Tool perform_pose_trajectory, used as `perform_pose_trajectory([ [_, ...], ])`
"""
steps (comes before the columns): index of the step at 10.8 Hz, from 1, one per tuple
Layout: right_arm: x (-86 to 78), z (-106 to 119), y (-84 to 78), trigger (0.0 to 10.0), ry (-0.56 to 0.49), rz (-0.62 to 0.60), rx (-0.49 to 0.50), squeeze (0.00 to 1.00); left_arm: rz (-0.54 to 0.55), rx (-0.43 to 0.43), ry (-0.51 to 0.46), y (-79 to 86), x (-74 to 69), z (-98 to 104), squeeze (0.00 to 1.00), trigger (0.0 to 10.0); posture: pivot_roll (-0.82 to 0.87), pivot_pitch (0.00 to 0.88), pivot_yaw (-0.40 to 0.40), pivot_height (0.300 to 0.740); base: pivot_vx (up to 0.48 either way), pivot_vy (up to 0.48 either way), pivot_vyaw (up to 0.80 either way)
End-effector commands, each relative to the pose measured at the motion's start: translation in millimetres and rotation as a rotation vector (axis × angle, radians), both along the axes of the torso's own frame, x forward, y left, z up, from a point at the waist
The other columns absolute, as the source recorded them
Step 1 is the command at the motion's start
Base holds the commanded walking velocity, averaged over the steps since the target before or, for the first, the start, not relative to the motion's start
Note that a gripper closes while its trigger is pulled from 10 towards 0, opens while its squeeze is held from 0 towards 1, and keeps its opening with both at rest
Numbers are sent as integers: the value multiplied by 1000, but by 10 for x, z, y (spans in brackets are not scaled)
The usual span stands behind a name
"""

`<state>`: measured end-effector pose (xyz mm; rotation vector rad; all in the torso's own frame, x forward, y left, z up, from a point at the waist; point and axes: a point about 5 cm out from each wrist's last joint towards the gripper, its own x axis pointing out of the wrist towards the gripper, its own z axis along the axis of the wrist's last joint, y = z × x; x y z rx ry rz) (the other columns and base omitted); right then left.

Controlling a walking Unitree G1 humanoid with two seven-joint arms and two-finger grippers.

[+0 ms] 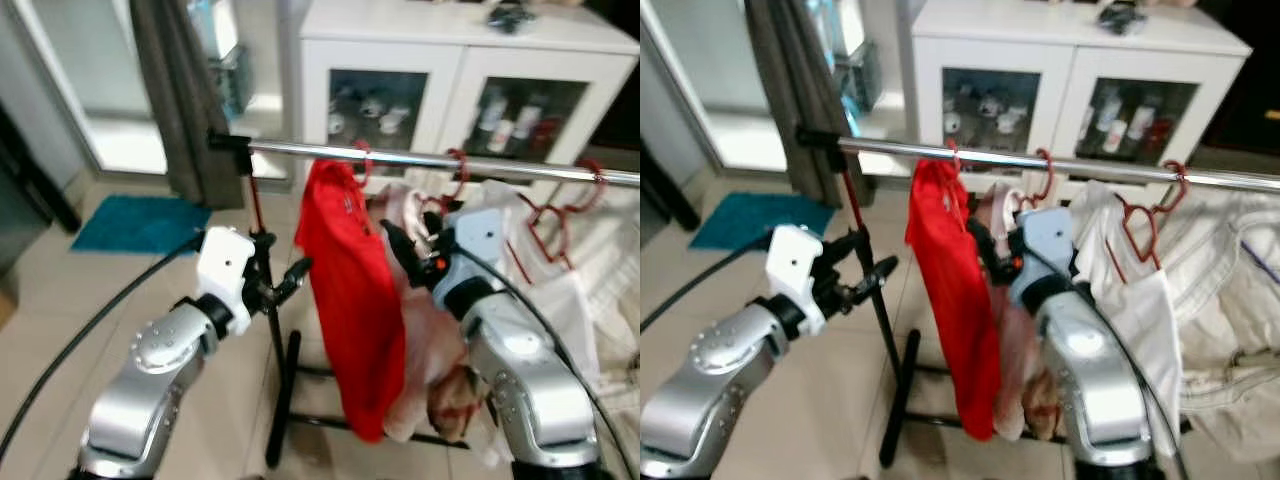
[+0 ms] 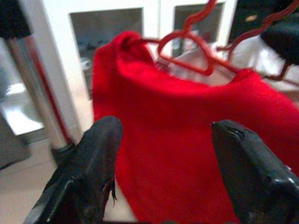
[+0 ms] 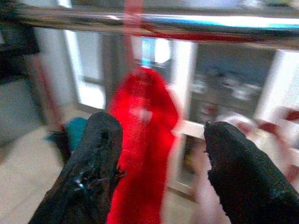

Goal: Hang hanger

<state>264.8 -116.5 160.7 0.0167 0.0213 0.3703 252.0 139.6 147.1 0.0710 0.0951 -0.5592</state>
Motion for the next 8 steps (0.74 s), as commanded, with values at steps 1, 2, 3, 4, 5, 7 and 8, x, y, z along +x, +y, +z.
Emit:
perform_pose_trajectory([
  [1,-2,41,-22,10000,-21,2,-7,839,6,9,-12,-9,13,15,0,10000,-30,0,16,740,0,-296,0],
  [2,20,37,-18,10000,-17,-6,-28,867,6,13,-15,-5,17,19,0,10000,-28,0,15,740,0,-281,450],
  [3,33,39,-20,10000,-17,-14,-33,871,7,16,-17,-3,19,21,0,10000,-27,0,15,740,0,-285,800],
  [4,40,46,-25,10000,-22,-26,-26,855,6,18,-17,-1,21,21,0,10000,-25,0,15,740,0,-285,800],
  [5,50,62,-50,10000,-24,-44,-3,827,-5,10,-9,3,16,17,0,10000,-25,0,16,740,0,0,0],
  [7,71,64,-90,10000,-4,-68,-53,820,-69,7,5,-18,-29,4,0,10000,-28,0,20,740,0,0,0],
  [8,120,44,-114,10000,33,-94,-85,820,-108,10,8,-32,-57,-3,0,10000,-30,0,23,740,0,0,0],
])
